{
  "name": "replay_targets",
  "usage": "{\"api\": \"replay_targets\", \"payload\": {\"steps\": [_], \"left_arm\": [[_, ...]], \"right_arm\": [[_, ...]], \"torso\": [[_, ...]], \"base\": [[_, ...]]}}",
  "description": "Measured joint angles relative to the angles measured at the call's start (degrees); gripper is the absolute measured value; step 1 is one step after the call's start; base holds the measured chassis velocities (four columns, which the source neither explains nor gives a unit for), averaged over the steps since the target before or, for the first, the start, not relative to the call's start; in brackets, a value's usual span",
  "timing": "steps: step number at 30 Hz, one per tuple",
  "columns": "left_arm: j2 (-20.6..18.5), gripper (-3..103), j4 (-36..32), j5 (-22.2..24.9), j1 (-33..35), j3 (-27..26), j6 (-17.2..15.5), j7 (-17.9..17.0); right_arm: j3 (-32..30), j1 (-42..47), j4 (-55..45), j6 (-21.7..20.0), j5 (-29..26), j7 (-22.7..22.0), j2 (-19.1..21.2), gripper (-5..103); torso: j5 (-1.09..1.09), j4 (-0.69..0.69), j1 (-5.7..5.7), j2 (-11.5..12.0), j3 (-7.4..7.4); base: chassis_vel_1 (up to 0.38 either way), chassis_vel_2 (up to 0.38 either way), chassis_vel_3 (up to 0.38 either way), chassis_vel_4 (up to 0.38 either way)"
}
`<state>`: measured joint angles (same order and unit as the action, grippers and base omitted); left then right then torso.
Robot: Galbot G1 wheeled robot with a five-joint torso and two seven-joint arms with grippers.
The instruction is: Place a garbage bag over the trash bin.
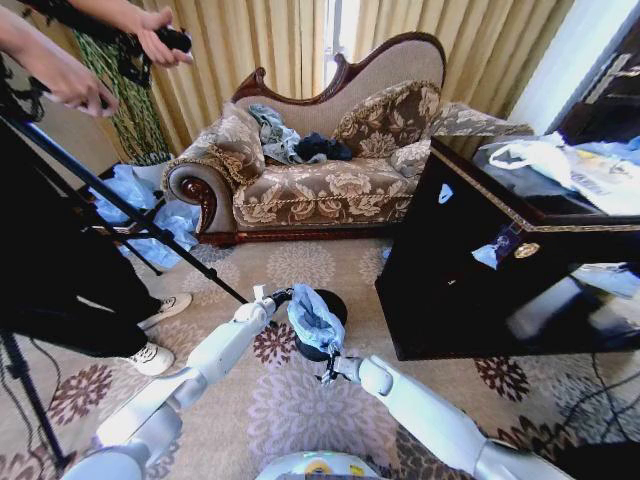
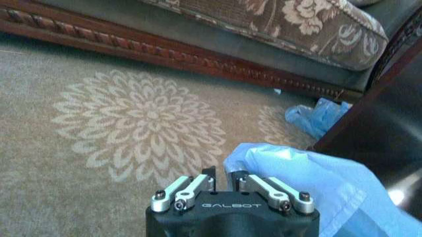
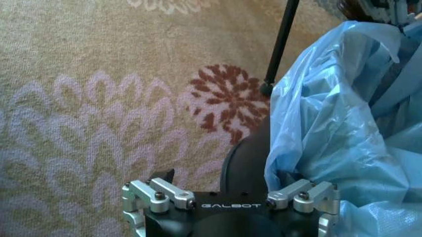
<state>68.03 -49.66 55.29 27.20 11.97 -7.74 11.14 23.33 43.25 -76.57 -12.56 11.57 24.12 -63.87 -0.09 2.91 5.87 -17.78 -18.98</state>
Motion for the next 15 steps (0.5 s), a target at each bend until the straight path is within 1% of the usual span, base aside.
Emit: {"api": "replay_targets", "payload": {"steps": [2,3,10,15], "left_arm": [[0.00,18,0.26,-0.31,0.03,0.03,0.03,0.24],[0.01,16,0.55,-0.64,0.09,0.03,0.08,0.50],[0.12,16,1.64,-1.81,-0.17,-0.16,0.52,1.65],[0.45,16,3.44,-2.44,-1.62,-0.18,1.10,2.95]], "right_arm": [[-0.02,0.01,0.14,0.09,0.11,0.01,-0.04,100],[-0.03,0.03,0.29,0.17,0.20,0.01,-0.07,100],[0.04,0.04,1.04,0.68,0.87,-0.01,-0.24,100],[-0.34,-0.62,2.11,1.46,2.01,-0.05,-0.32,100]], "torso": [[0.00,0.00,0.00,0.00,0.00],[0.00,-0.01,0.00,0.00,0.00],[0.00,0.00,-0.01,0.00,0.00],[0.00,0.00,-0.01,0.00,0.00]], "base": [[0.000,0.000,0.000,0.000],[0.000,0.000,0.000,0.000],[0.000,0.000,0.000,0.000],[0.000,0.000,0.000,0.000]]}}
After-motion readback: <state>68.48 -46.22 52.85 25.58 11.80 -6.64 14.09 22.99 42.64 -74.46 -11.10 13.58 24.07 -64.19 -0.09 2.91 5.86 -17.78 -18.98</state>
